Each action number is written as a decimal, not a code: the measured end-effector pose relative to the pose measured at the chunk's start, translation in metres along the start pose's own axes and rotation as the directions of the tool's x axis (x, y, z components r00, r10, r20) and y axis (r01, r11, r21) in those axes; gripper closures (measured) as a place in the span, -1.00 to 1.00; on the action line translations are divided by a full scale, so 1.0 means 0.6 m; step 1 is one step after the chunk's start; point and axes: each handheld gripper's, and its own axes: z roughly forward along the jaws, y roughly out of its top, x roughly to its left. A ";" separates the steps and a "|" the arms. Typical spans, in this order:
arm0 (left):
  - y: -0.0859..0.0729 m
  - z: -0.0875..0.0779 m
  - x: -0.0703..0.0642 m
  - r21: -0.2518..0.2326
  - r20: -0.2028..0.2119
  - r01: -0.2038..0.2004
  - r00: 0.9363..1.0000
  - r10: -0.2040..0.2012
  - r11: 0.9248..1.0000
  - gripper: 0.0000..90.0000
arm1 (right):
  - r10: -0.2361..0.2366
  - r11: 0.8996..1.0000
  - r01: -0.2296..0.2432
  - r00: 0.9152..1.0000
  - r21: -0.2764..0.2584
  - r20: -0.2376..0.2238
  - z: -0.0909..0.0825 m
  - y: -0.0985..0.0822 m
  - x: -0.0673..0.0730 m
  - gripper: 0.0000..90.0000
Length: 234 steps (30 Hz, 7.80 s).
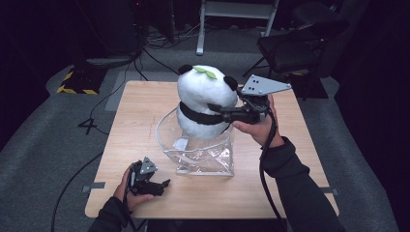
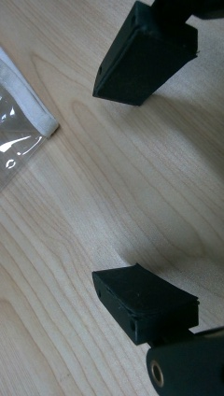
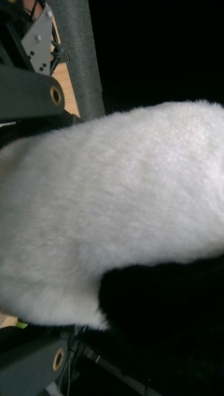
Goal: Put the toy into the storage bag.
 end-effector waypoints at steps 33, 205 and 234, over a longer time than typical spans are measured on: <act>0.000 0.000 0.000 -0.001 -0.001 0.002 1.000 -0.002 1.000 -0.73 | 0.039 0.990 -0.037 0.999 0.138 -0.014 0.010 -0.045 -0.015 -0.41; -0.002 -0.001 -0.002 -0.002 0.017 -0.025 1.000 0.025 1.000 -0.73 | -0.063 0.877 0.063 0.998 0.476 -0.016 0.005 -0.054 -0.011 -0.54; -0.002 -0.001 -0.002 -0.002 0.017 -0.025 1.000 0.025 1.000 -0.73 | -0.076 0.886 0.048 0.996 0.461 0.041 -0.050 -0.083 -0.034 -0.54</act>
